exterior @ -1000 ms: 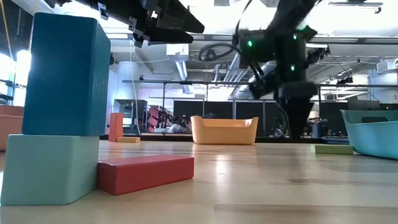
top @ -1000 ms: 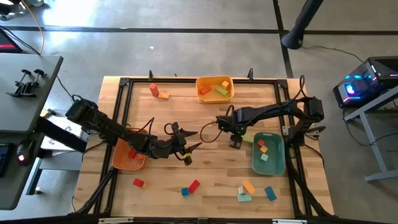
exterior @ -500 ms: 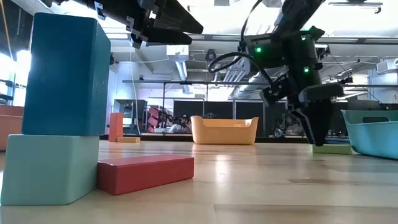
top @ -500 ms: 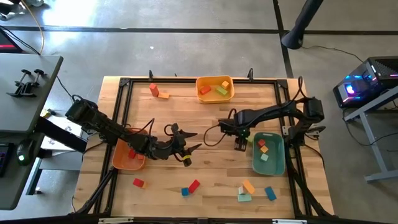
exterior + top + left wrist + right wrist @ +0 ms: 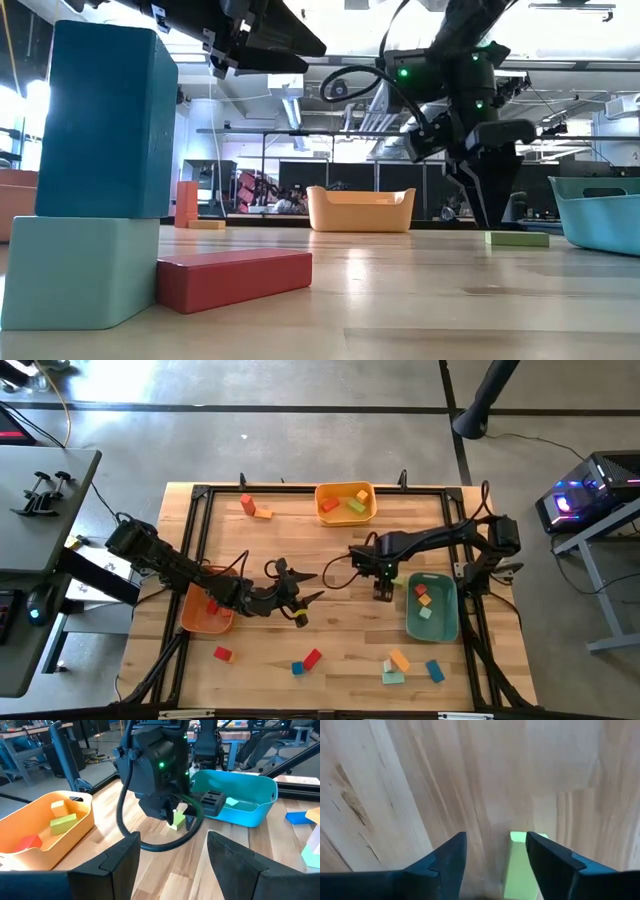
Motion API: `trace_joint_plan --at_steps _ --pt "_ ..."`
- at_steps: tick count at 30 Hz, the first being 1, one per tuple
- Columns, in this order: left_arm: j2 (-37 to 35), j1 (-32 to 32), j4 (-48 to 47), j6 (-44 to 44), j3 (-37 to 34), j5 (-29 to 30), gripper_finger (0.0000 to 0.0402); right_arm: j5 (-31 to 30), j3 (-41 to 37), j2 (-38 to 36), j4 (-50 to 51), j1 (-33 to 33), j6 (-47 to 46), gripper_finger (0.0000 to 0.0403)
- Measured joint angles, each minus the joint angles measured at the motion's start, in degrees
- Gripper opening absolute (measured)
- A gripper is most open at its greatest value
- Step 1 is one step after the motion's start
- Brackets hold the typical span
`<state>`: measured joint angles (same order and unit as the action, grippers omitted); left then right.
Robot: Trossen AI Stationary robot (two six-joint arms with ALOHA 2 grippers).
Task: Sort blocks by size
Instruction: Put the green medium block into the orange bin
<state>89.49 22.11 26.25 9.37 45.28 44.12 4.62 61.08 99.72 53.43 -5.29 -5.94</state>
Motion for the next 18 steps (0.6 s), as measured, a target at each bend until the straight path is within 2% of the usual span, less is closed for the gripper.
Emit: trace_joint_plan --at_steps 6,8,11,18 --pt "0.00 0.00 0.08 0.02 0.00 0.00 0.0216 -0.15 0.00 -0.02 0.58 -1.28 -2.03 0.0273" --pt "0.00 0.00 0.06 0.02 0.00 0.00 0.0216 -2.21 0.00 -0.02 0.55 -1.73 -1.97 0.0287" --pt "0.00 0.00 0.07 0.02 0.00 0.00 0.0216 -6.66 0.00 -0.02 0.87 -2.30 -2.04 0.0294" --pt "0.00 0.00 -0.43 0.97 0.00 -0.02 0.0216 -5.61 -0.04 1.86 2.29 -2.35 0.45 0.0291"
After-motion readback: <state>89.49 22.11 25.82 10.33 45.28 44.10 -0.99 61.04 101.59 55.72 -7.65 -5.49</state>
